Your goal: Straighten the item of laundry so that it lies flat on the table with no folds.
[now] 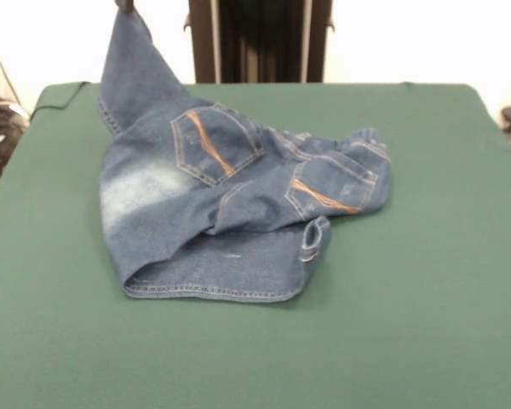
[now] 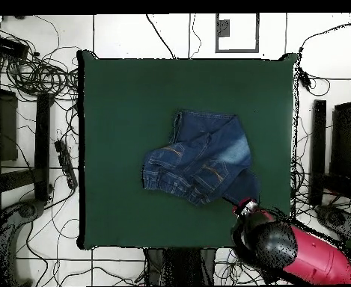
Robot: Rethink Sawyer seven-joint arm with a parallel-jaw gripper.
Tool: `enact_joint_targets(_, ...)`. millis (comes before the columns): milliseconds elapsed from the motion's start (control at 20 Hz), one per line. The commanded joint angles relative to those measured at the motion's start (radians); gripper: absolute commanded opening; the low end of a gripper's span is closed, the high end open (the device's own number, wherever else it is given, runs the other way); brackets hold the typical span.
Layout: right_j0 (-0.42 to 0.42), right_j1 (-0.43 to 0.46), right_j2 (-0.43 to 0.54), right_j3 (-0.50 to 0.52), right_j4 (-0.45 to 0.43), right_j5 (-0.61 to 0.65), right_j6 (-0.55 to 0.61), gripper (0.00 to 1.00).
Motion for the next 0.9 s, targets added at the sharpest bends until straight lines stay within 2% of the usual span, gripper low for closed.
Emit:
enact_joint_targets(50, 0.012, 0.01, 0.169, -0.032, -0.078, 0.102, -0.199, 0.0)
enact_joint_targets(500, 0.016, 0.075, 0.201, -0.048, -0.141, -0.002, -0.108, 0.0)
enact_joint_targets(700, -0.02, 0.065, 0.226, -0.054, -0.161, 0.016, -0.141, 0.0)
enact_joint_targets(900, -0.13, 0.047, 0.287, -0.052, -0.173, 0.042, -0.251, 0.0)
